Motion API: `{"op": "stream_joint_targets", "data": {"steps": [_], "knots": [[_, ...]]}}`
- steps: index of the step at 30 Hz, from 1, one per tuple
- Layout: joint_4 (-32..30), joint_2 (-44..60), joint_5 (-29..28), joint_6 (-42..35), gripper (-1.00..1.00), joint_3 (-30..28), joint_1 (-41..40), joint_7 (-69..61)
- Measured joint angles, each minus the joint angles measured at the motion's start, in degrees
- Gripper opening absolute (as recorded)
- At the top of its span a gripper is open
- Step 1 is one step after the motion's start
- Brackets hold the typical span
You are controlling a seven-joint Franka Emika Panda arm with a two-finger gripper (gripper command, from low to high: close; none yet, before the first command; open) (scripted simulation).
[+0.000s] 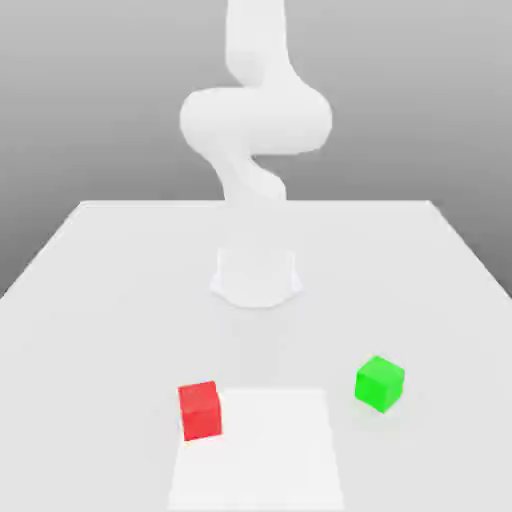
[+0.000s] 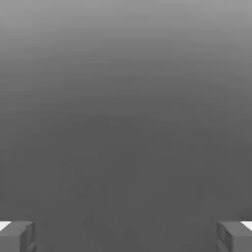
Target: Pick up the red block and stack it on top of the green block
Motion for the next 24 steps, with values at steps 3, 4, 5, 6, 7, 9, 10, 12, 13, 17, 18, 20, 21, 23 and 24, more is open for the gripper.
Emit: {"op": "stream_joint_targets", "data": {"steps": [3,4,5,6,7,9,10,12,13,17,18,20,21,23,24], "knots": [[-1.9,3.1,-0.1,1.9,0.00,-3.5,2.8,-7.8],[-2.5,4.1,-0.2,2.5,0.00,-4.6,3.7,-10.3],[-3.1,5.0,-0.2,3.1,0.00,-5.7,4.5,-12.8],[-3.7,6.0,-0.2,3.7,0.00,-6.8,5.4,-15.3],[-4.3,7.0,-0.2,4.3,0.00,-7.9,6.2,-17.8],[-5.6,9.0,-0.2,5.5,0.00,-10.1,7.8,-22.8],[-6.2,10.0,-0.1,6.1,0.00,-11.1,8.6,-25.4],[-7.4,12.0,0.2,7.3,0.00,-12.9,9.9,-30.6],[-8.0,13.0,0.2,7.9,0.00,-13.9,10.6,-33.1],[-10.4,16.9,0.5,10.3,0.00,-17.9,13.7,-43.3],[-11.0,17.9,0.5,10.9,0.00,-18.9,14.4,-45.9],[-12.2,20.0,0.7,12.1,0.00,-20.8,15.8,-51.0],[-12.8,21.0,0.8,12.7,0.00,-21.7,16.5,-53.6],[-14.0,23.0,1.0,13.9,0.00,-23.4,17.7,-58.7],[-14.7,24.0,1.1,14.5,0.00,-24.3,18.4,-61.3]]}}
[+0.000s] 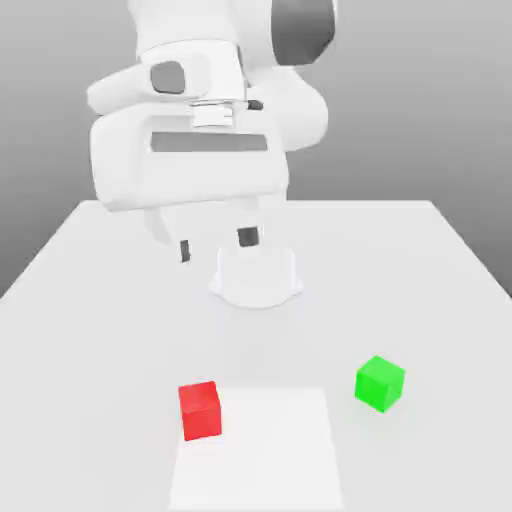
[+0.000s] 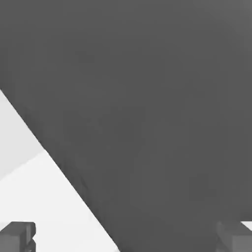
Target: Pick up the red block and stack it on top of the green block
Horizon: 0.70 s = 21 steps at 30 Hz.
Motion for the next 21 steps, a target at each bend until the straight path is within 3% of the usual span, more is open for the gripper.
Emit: {"op": "stream_joint_targets", "data": {"steps": [11,19,21], "knots": [[-6.7,11.1,1.0,6.7,0.00,-7.7,5.4,-28.2],[-11.5,18.4,-0.9,11.5,0.00,-9.8,5.0,-46.8],[-11.6,20.2,0.8,12.8,0.00,-9.3,4.1,-49.9]]}}
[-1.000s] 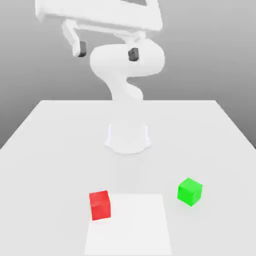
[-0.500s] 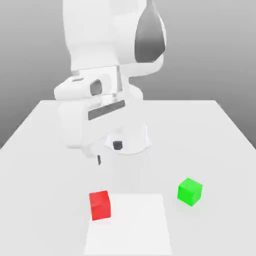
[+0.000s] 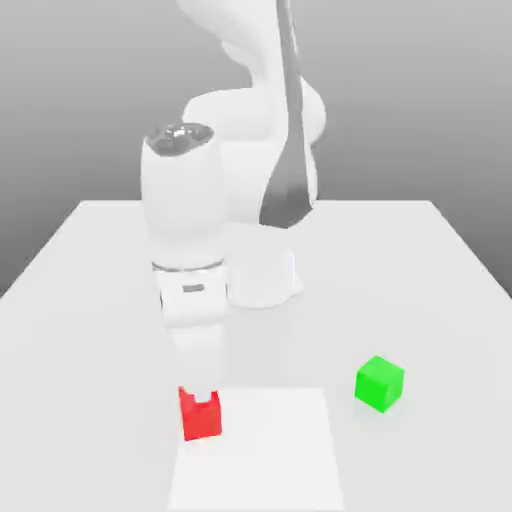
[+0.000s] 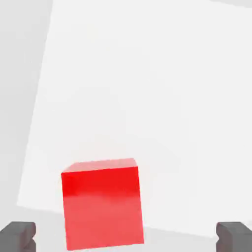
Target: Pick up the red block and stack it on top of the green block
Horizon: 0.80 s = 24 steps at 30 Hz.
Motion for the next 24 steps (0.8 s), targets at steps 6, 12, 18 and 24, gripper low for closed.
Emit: {"op": "stream_joint_targets", "data": {"steps": [6,12,18,24], "knots": [[1.3,6.5,11.7,4.2,0.00,5.3,-1.8,-9.2],[2.7,13.3,24.6,8.7,0.00,16.0,-9.5,-18.6],[2.9,14.3,26.1,9.4,-1.00,17.9,-11.1,-19.7],[2.2,10.6,19.3,6.9,-1.00,12.2,-7.0,-14.8]]}}
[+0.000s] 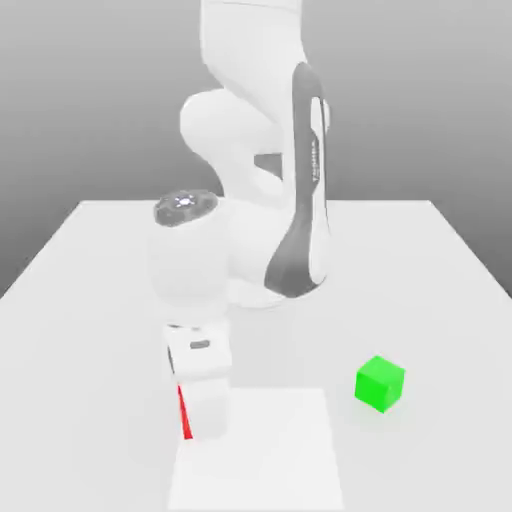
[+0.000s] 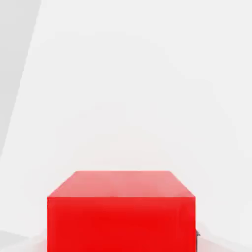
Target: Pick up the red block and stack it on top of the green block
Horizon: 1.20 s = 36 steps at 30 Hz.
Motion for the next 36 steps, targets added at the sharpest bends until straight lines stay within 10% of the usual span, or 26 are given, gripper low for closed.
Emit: {"op": "stream_joint_targets", "data": {"steps": [10,26,33,34,36], "knots": [[-2.5,-10.9,-20.2,-7.2,-1.00,-7.7,2.8,15.0],[-7.2,-22.2,-23.8,-13.9,-1.00,15.9,18.8,48.5],[-7.0,-10.6,-20.2,-2.5,-1.00,17.5,20.4,47.5],[-6.9,-9.1,-19.8,-1.1,1.00,17.7,20.3,47.3],[-6.9,-9.1,-19.8,-1.1,1.00,17.7,20.3,47.3]]}}
